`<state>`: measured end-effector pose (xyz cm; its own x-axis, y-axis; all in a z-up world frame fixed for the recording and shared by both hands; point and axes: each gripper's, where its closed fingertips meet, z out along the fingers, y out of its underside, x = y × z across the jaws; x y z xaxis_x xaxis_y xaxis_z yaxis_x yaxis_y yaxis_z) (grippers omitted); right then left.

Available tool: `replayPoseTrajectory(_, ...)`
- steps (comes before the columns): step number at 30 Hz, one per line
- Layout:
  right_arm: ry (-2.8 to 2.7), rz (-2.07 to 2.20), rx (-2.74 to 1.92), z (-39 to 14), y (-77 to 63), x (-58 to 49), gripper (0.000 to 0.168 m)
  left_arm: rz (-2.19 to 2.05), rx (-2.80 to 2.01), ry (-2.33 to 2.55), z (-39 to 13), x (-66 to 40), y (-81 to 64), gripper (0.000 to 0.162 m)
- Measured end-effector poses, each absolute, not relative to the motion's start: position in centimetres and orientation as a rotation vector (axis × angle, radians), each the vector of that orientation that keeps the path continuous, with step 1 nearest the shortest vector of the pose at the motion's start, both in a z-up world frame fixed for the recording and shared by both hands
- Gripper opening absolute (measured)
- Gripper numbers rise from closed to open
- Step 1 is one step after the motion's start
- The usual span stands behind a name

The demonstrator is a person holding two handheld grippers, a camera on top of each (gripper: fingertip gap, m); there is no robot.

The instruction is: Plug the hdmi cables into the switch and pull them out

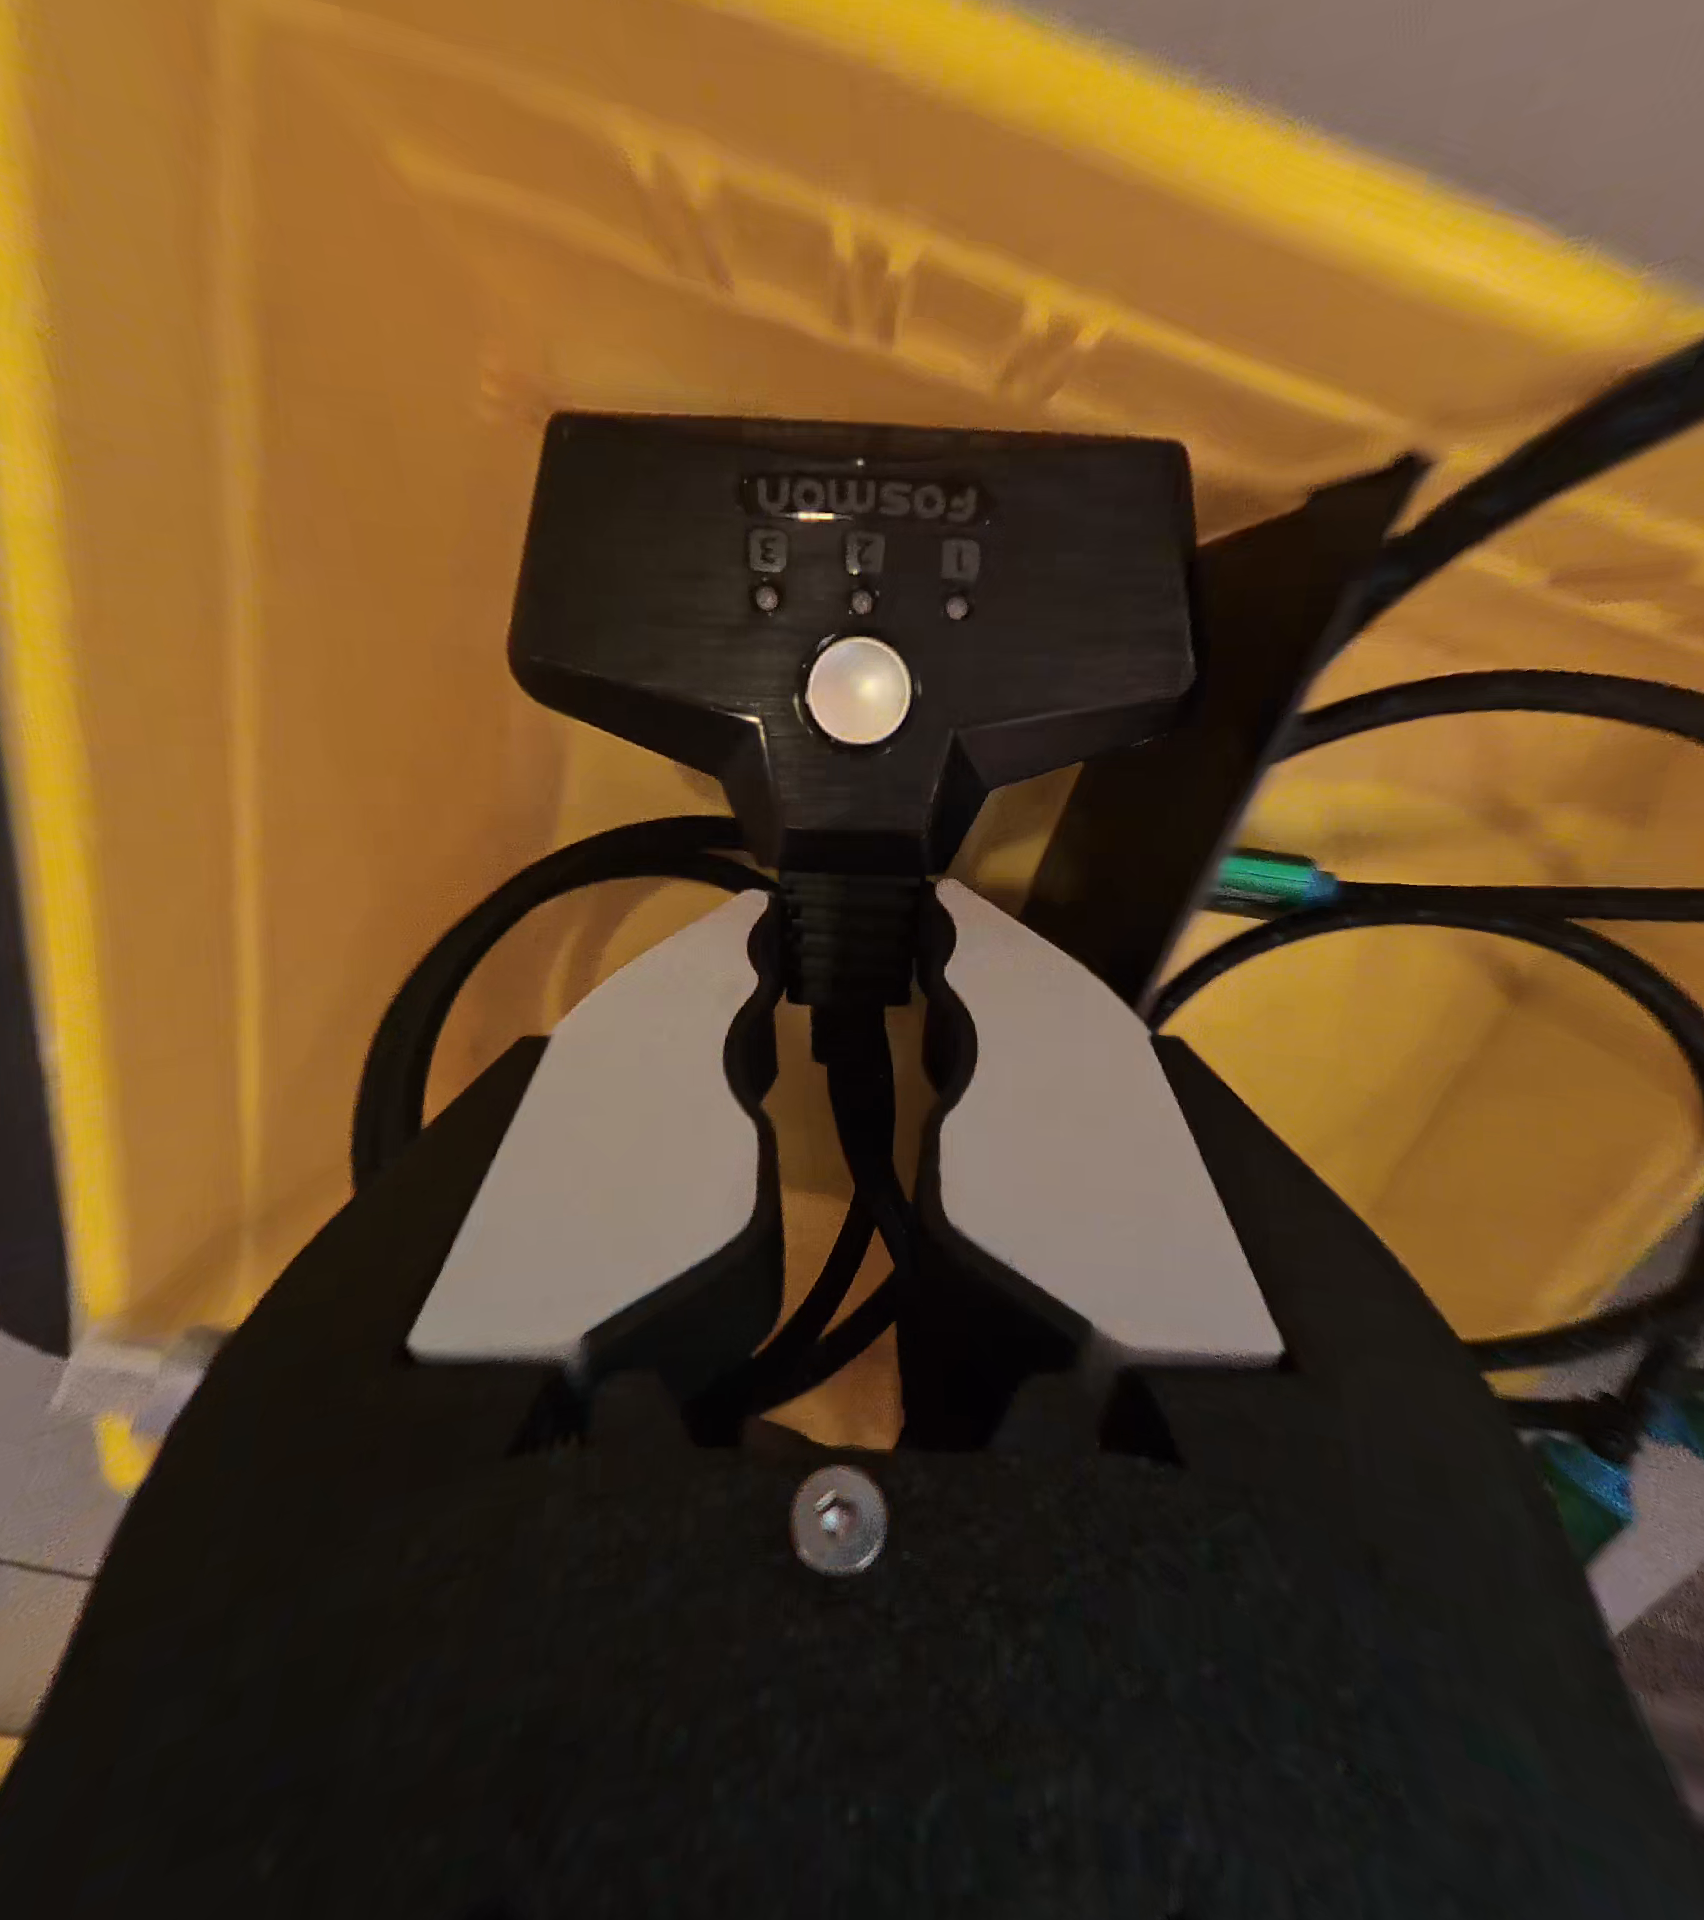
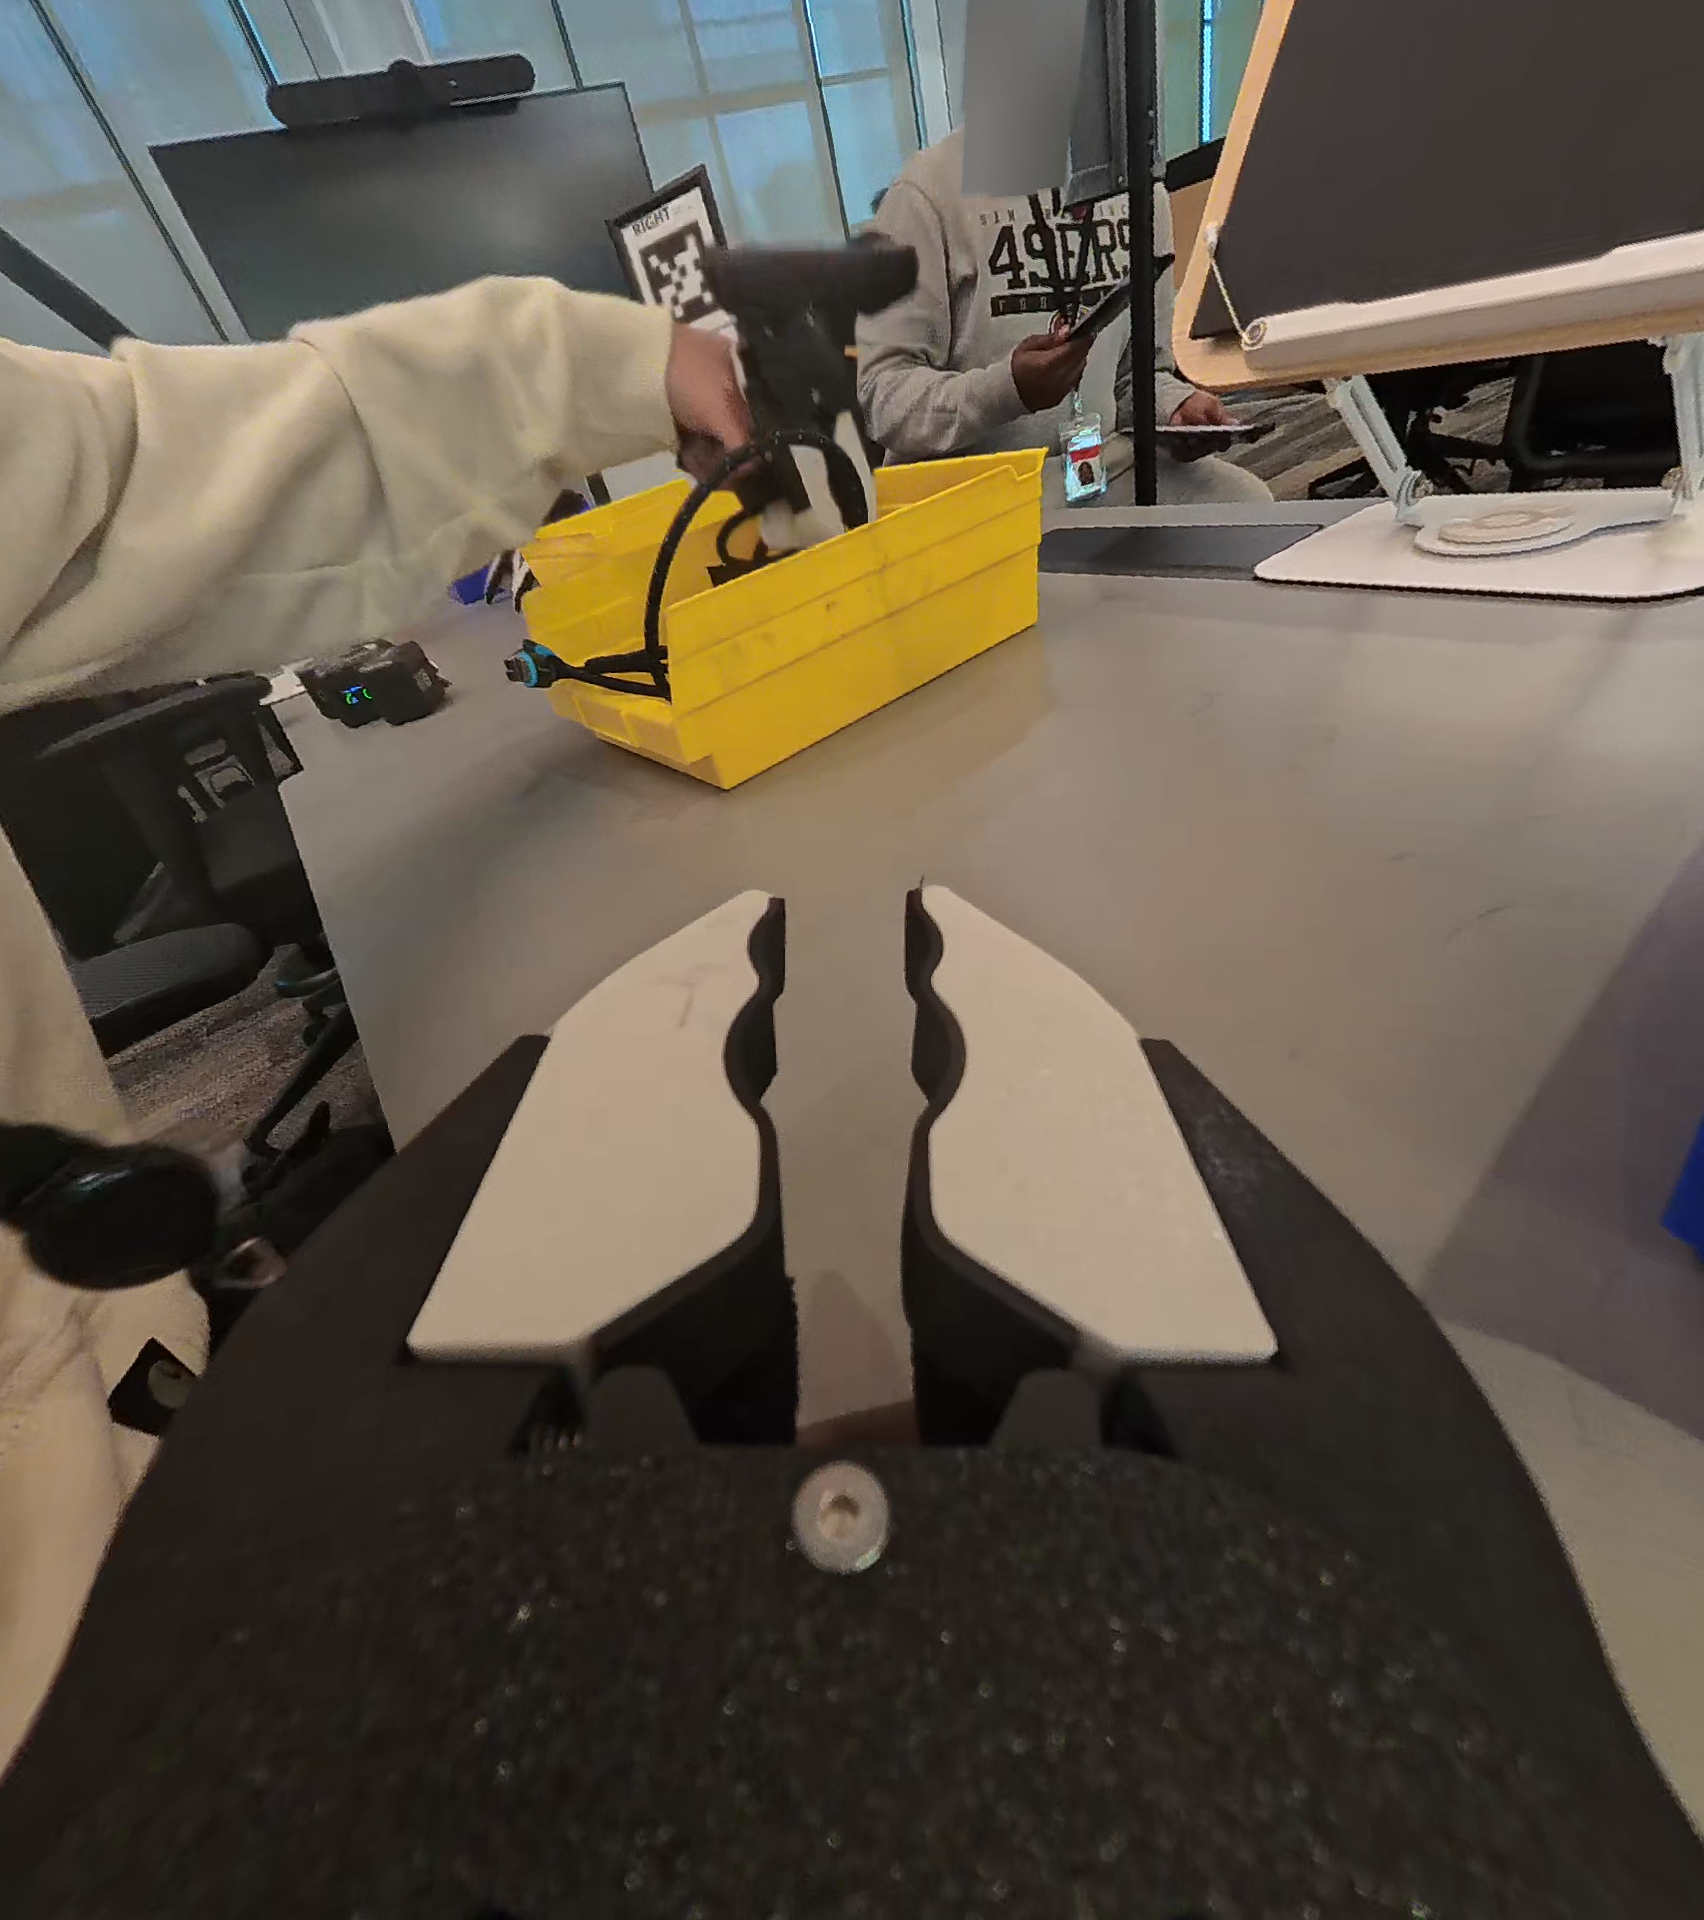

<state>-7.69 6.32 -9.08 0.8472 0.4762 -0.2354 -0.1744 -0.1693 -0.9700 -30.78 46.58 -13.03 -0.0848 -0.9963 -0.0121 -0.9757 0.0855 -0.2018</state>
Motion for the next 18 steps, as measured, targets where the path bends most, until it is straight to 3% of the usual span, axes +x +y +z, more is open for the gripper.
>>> replayPoseTrajectory(13, -0.296, 0.515, -1.616, -7.6, 4.2, -8.4, 0.021, -0.333, -1.547, 1.909, 13.2, -27.5, 40.9, 0.023)
replayPoseTrajectory(18, -0.322, 0.55, -1.576, -6.7, 3.4, -9.2, 0.022, -0.56, -1.304, 1.98, 18.4, -21.9, 32.5, 0.023)
